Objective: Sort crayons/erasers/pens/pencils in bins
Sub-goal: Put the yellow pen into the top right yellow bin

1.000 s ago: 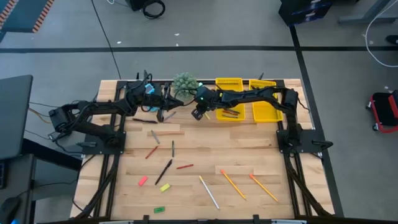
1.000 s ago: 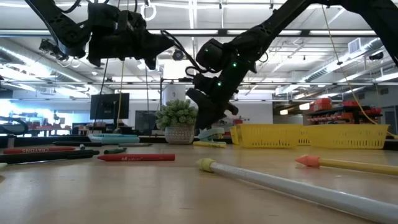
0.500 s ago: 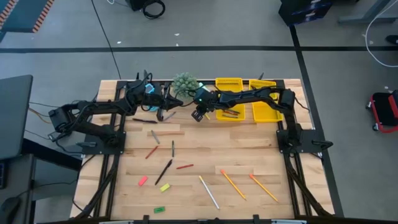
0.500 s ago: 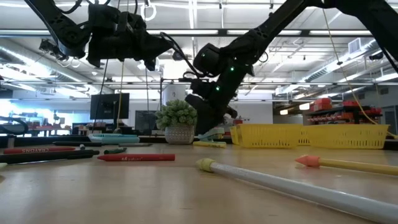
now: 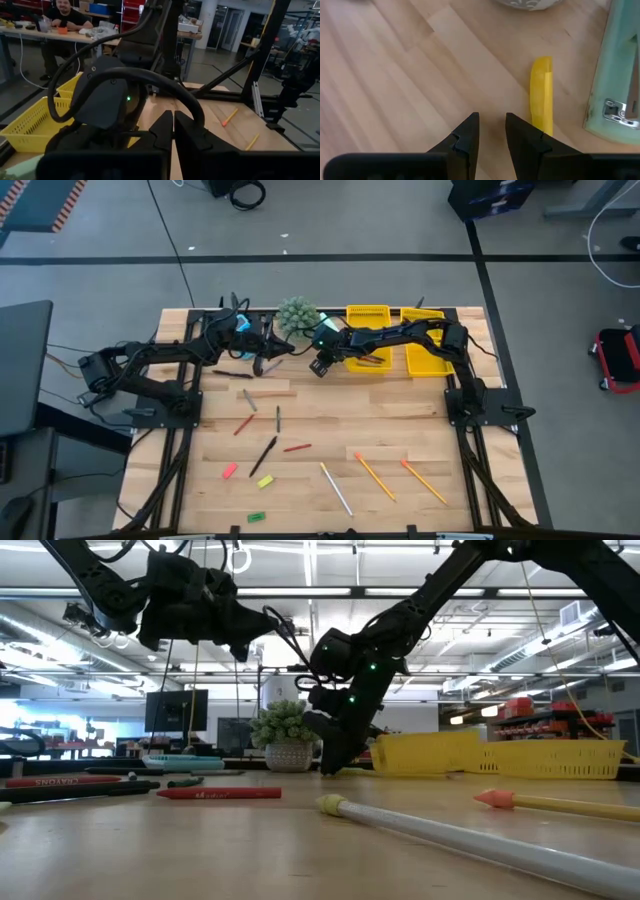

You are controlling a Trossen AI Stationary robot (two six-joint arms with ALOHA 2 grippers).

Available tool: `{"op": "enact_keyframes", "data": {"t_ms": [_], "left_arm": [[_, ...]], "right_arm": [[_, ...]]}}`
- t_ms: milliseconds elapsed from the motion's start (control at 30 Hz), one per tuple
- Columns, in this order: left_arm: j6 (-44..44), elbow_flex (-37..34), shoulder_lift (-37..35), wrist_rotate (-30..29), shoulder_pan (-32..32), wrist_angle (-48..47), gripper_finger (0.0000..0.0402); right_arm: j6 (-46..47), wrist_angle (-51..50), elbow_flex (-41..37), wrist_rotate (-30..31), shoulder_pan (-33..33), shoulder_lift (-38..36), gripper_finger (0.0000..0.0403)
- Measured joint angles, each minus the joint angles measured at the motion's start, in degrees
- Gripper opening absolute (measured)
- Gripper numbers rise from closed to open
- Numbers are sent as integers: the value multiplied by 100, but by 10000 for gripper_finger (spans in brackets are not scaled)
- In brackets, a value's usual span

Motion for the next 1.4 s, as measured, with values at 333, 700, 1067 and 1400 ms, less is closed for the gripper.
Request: {"op": "enact_keyframes", "data": {"t_ms": [333,700,1067,1400], "left_arm": [[13,1,0,4,0,-65,16],[12,2,0,10,-9,-87,13],[-36,1,0,10,-9,-152,26],[-49,0,0,21,-20,-176,13]], "right_arm": [[-3,-92,-4,-168,-35,-49,102],[28,-731,2,-371,118,-236,102],[22,-739,2,-727,352,-321,102],[62,-809,17,66,-66,-1075,102]]}}
